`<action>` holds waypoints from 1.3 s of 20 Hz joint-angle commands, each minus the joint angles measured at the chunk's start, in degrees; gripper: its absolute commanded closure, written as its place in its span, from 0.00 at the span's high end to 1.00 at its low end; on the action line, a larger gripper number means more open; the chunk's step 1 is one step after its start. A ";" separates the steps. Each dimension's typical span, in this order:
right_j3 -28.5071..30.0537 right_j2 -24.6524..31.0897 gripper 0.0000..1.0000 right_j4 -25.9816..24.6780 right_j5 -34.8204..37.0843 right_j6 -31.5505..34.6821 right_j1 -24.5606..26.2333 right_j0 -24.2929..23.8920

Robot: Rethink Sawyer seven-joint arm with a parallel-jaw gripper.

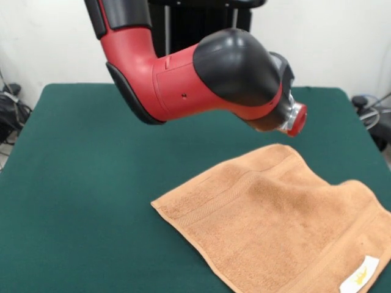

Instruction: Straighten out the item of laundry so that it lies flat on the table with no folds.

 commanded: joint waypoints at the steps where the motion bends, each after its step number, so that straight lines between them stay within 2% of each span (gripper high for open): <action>1: -2.38 0.10 0.00 1.80 2.94 -1.76 1.65 0.74; 8: -3.16 -0.27 0.00 1.35 2.80 -1.67 1.86 1.04; 10: -6.31 -1.01 0.00 0.13 3.81 -2.57 3.70 2.03; 14: -8.55 -1.49 0.00 -1.37 -0.08 -4.10 7.86 2.43; 19: -6.70 -1.18 0.00 -1.76 -1.78 -3.91 7.57 1.90; 26: -1.87 -0.59 0.00 -1.42 -2.16 -3.10 4.45 0.38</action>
